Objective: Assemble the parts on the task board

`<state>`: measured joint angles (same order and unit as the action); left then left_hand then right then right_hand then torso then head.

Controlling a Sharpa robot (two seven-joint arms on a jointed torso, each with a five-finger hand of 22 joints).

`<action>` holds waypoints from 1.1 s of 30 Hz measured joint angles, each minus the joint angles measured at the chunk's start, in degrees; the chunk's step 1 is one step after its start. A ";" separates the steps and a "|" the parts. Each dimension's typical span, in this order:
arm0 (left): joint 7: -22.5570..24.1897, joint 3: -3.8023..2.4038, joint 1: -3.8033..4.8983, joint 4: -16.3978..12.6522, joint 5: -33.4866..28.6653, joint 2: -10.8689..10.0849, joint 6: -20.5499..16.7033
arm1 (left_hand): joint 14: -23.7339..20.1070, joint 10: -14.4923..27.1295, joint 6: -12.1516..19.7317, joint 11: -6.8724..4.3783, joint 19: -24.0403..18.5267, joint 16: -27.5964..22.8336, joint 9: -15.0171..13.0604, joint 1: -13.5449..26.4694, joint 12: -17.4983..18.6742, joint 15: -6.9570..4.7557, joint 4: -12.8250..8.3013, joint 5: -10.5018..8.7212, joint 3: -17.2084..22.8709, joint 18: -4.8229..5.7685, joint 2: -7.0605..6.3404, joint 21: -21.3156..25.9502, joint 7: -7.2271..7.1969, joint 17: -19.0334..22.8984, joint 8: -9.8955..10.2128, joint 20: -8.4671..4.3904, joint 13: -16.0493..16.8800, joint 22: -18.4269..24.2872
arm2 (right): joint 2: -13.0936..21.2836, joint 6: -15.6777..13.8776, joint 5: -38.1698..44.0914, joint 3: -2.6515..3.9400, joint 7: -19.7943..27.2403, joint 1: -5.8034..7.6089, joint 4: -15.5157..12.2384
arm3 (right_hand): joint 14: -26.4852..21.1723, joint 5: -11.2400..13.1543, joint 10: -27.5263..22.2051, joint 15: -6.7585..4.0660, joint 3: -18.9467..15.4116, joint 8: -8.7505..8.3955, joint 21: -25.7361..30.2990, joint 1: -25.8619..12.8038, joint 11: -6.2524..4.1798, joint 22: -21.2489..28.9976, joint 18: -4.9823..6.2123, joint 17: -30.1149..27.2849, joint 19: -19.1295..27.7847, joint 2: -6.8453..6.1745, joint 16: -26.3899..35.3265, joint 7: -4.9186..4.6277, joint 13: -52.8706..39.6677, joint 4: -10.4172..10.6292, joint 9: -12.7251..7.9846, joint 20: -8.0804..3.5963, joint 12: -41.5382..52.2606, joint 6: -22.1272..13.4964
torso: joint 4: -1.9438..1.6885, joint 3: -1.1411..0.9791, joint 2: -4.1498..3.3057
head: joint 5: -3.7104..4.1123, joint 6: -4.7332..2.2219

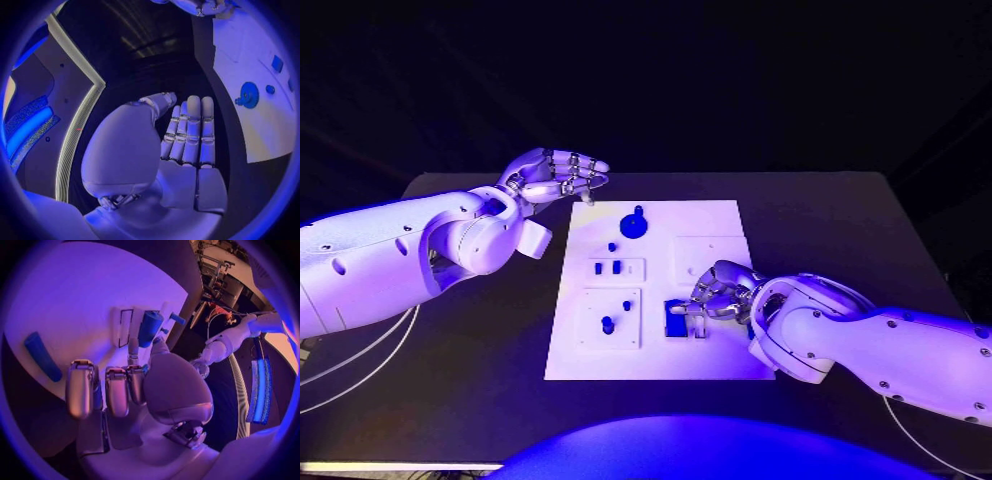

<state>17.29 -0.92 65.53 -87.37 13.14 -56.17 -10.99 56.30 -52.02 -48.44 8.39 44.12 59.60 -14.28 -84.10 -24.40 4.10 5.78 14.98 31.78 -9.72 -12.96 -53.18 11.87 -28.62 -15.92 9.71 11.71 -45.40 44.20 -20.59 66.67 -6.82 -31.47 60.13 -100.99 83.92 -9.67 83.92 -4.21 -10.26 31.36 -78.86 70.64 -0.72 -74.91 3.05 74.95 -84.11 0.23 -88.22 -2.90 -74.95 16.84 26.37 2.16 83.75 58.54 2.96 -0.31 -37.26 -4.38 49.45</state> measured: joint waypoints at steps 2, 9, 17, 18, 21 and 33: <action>-0.02 0.00 0.00 0.00 0.00 -0.02 0.01 | 0.00 0.00 0.00 0.00 0.00 0.00 0.00 0.00 0.00 0.00 0.00 0.00 0.00 0.00 0.00 0.00 0.00 0.04 0.00 0.00 0.00 0.00 | -0.09 -0.17 0.39 0.00 -0.07 0.00 0.01 | 0.00 0.00 0.00 0.00 -0.40 0.00 0.00 -0.68 0.00 0.00 0.00 0.00 0.00 -0.08 0.00 0.00 0.00 0.08 0.00 0.00 0.00 0.00 | 0.03 0.00 0.00 | -0.04 0.02; -0.07 0.00 0.00 -0.03 0.00 -0.05 0.03 | 0.00 0.00 0.00 0.00 0.00 0.00 0.00 0.00 0.00 0.00 0.00 0.00 0.00 0.00 0.00 0.00 0.00 0.04 0.00 0.00 0.00 -0.01 | 0.23 -0.48 1.32 0.00 -0.16 0.01 -0.74 | 0.00 0.00 0.00 0.00 -1.34 0.35 0.00 -2.49 0.00 0.00 0.00 -0.01 0.00 -0.68 0.00 0.00 0.01 0.08 0.12 0.00 0.00 0.00 | 0.09 -0.02 0.05 | -0.06 0.06; -0.10 0.00 0.00 -0.05 0.00 -0.20 0.05 | 0.00 0.00 0.00 0.00 0.00 0.00 -0.01 0.00 0.00 0.00 0.00 0.00 0.00 0.00 0.00 0.00 0.00 0.03 0.00 0.00 0.00 -0.01 | 2.90 -1.15 2.57 0.00 0.14 -0.03 -3.69 | 0.00 -0.22 0.00 0.00 -1.49 0.69 0.00 -1.89 0.00 0.01 0.00 -0.01 0.00 -1.23 0.00 0.23 0.01 -0.07 0.18 0.00 0.00 -0.23 | 0.07 -0.03 0.10 | -0.09 -0.05; -0.11 0.00 0.00 -0.04 0.00 -0.23 0.05 | 0.00 0.00 0.00 0.00 0.00 0.00 -0.01 0.00 0.00 0.00 0.00 0.00 0.00 0.00 0.00 0.00 0.00 0.03 0.00 0.00 0.00 -0.01 | 3.22 -1.17 2.69 0.00 0.27 -0.06 -4.05 | 0.00 -0.22 0.00 0.00 -1.49 0.70 0.00 -1.45 0.00 0.00 0.00 -0.01 0.00 -1.22 0.00 0.23 0.01 -0.07 0.18 0.00 0.00 -0.23 | 0.08 -0.03 0.10 | -0.14 -0.08; -0.11 0.00 0.00 -0.04 0.00 -0.29 0.05 | 0.00 0.00 0.00 0.00 0.00 0.00 -0.01 0.00 0.00 0.00 0.00 0.00 0.00 0.00 0.00 0.00 0.00 0.03 0.00 0.00 0.00 -0.01 | 3.92 -1.13 3.01 0.00 0.70 -0.27 -5.08 | 0.00 -0.22 0.00 0.00 -1.21 0.74 0.00 0.99 0.00 0.01 0.00 -0.01 0.00 -1.75 0.00 0.02 0.00 -0.34 0.18 0.00 0.00 -0.44 | 0.15 -0.04 0.11 | -0.24 -0.10; -0.13 0.00 0.00 -0.01 0.00 -0.22 0.08 | 0.00 0.00 0.00 0.00 0.00 0.00 0.03 0.00 -0.26 0.00 0.00 0.00 0.00 0.00 0.00 0.00 0.00 0.03 0.00 0.00 -0.04 -0.01 | 3.20 -0.19 4.57 -0.17 1.63 -1.84 -5.53 | 0.04 -0.21 0.10 -0.04 3.46 0.74 -0.26 5.91 -0.34 -0.04 0.00 -0.02 0.00 -3.79 0.00 0.02 0.00 -0.11 -0.26 0.01 0.00 -0.44 | 0.13 -0.03 0.14 | -0.01 -0.08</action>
<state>17.16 -0.92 65.53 -87.38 13.14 -56.40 -10.91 56.30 -52.02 -48.44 8.39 44.12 59.60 -14.25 -84.10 -24.66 4.10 5.78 14.98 31.78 -9.72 -12.96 -53.19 11.87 -28.59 -15.92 9.71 11.67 -45.41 47.40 -20.77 71.25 -6.99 -29.83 58.29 -106.52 83.96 -9.88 84.02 -4.25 -6.80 32.11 -79.11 76.55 -1.05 -74.95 3.05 74.92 -84.11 -3.56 -88.22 -2.88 -74.96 16.72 26.10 2.16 83.75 58.11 3.09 -0.34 -37.12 -4.39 49.37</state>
